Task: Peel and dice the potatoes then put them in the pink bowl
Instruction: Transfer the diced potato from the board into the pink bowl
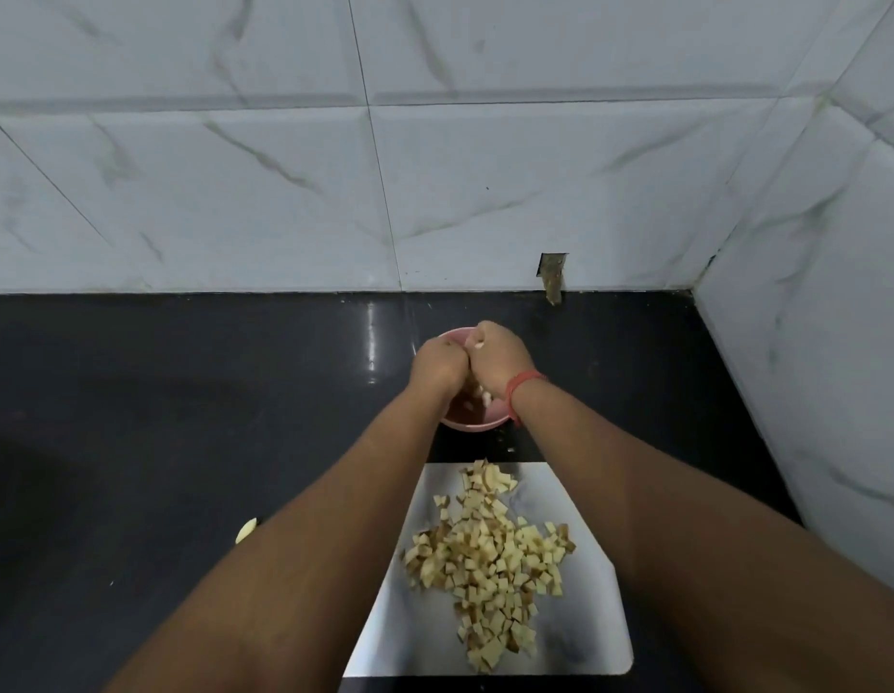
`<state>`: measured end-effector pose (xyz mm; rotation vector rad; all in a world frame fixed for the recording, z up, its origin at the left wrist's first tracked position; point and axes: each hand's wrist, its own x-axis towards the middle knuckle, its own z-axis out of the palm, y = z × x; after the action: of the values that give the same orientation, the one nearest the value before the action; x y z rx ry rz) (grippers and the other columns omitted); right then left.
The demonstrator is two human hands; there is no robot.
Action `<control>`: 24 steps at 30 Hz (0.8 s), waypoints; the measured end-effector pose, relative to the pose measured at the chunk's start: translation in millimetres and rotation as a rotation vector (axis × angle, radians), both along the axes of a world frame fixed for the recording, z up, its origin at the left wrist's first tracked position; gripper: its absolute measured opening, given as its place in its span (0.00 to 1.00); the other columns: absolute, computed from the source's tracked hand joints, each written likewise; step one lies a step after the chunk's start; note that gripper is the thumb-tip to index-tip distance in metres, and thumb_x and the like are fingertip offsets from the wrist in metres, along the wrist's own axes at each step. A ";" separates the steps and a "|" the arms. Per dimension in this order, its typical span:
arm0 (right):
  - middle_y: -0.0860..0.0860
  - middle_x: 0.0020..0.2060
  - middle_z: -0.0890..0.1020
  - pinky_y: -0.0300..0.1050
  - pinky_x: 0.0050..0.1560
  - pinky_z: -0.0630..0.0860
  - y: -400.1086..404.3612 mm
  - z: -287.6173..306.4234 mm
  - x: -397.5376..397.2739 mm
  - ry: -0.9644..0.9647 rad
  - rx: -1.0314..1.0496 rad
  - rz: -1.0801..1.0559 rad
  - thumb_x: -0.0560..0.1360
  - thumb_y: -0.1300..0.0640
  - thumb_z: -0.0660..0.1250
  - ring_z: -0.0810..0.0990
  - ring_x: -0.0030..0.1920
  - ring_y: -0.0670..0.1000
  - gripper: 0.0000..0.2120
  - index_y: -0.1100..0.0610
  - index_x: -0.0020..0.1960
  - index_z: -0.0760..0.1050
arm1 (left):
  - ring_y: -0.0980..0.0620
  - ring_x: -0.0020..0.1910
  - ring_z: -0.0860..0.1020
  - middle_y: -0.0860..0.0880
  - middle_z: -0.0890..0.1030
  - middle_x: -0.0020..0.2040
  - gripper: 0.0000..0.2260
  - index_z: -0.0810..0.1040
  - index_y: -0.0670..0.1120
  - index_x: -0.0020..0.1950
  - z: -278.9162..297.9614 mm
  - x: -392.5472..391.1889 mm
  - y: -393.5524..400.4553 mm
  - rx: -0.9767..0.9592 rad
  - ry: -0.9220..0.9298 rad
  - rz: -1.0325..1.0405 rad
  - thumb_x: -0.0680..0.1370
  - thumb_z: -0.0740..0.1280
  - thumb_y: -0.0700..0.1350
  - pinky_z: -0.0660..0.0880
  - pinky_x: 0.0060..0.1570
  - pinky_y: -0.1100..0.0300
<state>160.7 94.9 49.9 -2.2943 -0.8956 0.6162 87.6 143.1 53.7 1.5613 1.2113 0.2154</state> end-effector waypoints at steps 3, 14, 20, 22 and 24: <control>0.54 0.58 0.81 0.46 0.59 0.74 -5.4 3.8 -4.0 -0.156 -0.095 0.255 0.79 0.67 0.59 0.79 0.58 0.54 0.18 0.54 0.64 0.77 | 0.49 0.50 0.76 0.44 0.80 0.50 0.15 0.80 0.42 0.56 1.6 -5.6 -4.2 0.028 0.014 -0.060 0.81 0.54 0.34 0.73 0.50 0.56; 0.60 0.64 0.76 0.41 0.62 0.72 -2.4 -22.0 3.4 -0.252 -0.189 0.424 0.79 0.62 0.59 0.75 0.65 0.58 0.19 0.61 0.70 0.70 | 0.51 0.62 0.76 0.48 0.79 0.64 0.27 0.76 0.47 0.70 -9.3 -17.0 -7.2 0.198 -0.143 -0.193 0.75 0.55 0.28 0.77 0.62 0.54; 0.50 0.56 0.78 0.46 0.59 0.76 -14.8 -31.6 -4.1 -0.392 -0.088 0.466 0.77 0.63 0.60 0.79 0.54 0.50 0.21 0.55 0.69 0.69 | 0.52 0.58 0.79 0.52 0.81 0.57 0.21 0.78 0.50 0.63 -12.3 -30.0 -15.8 0.201 -0.266 -0.056 0.79 0.55 0.32 0.79 0.58 0.55; 0.48 0.56 0.77 0.46 0.55 0.77 -17.0 -30.9 -6.8 -0.421 -0.104 0.531 0.76 0.62 0.60 0.79 0.52 0.49 0.23 0.54 0.71 0.67 | 0.48 0.56 0.81 0.52 0.82 0.55 0.19 0.77 0.55 0.61 -15.2 -36.2 -19.3 0.192 -0.309 -0.021 0.81 0.55 0.35 0.80 0.57 0.48; 0.47 0.57 0.77 0.45 0.55 0.78 -21.6 -26.6 -6.9 -0.437 -0.050 0.516 0.76 0.60 0.62 0.78 0.51 0.48 0.22 0.52 0.70 0.68 | 0.47 0.57 0.81 0.52 0.82 0.57 0.17 0.76 0.56 0.64 -17.9 -44.9 -23.7 0.257 -0.335 -0.018 0.82 0.56 0.39 0.80 0.58 0.47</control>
<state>153.8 73.3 23.3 -2.2856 -1.7278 0.3408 42.7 119.3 35.8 1.6742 0.9323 0.6156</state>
